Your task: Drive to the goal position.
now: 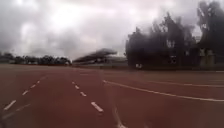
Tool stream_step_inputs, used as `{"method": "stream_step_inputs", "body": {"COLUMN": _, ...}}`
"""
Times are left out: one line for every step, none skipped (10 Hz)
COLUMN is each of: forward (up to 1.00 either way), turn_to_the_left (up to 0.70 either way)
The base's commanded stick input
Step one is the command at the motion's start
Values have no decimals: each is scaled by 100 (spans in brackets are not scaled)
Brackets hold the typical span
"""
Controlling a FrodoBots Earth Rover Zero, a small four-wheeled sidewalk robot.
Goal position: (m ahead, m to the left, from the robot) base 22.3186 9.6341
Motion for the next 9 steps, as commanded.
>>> {"method": "stream_step_inputs", "body": {"forward": 70, "turn_to_the_left": 0}}
{"method": "stream_step_inputs", "body": {"forward": 70, "turn_to_the_left": 0}}
{"method": "stream_step_inputs", "body": {"forward": 70, "turn_to_the_left": 0}}
{"method": "stream_step_inputs", "body": {"forward": 70, "turn_to_the_left": 0}}
{"method": "stream_step_inputs", "body": {"forward": 70, "turn_to_the_left": 0}}
{"method": "stream_step_inputs", "body": {"forward": 70, "turn_to_the_left": 0}}
{"method": "stream_step_inputs", "body": {"forward": 70, "turn_to_the_left": 0}}
{"method": "stream_step_inputs", "body": {"forward": 70, "turn_to_the_left": 0}}
{"method": "stream_step_inputs", "body": {"forward": 70, "turn_to_the_left": 0}}
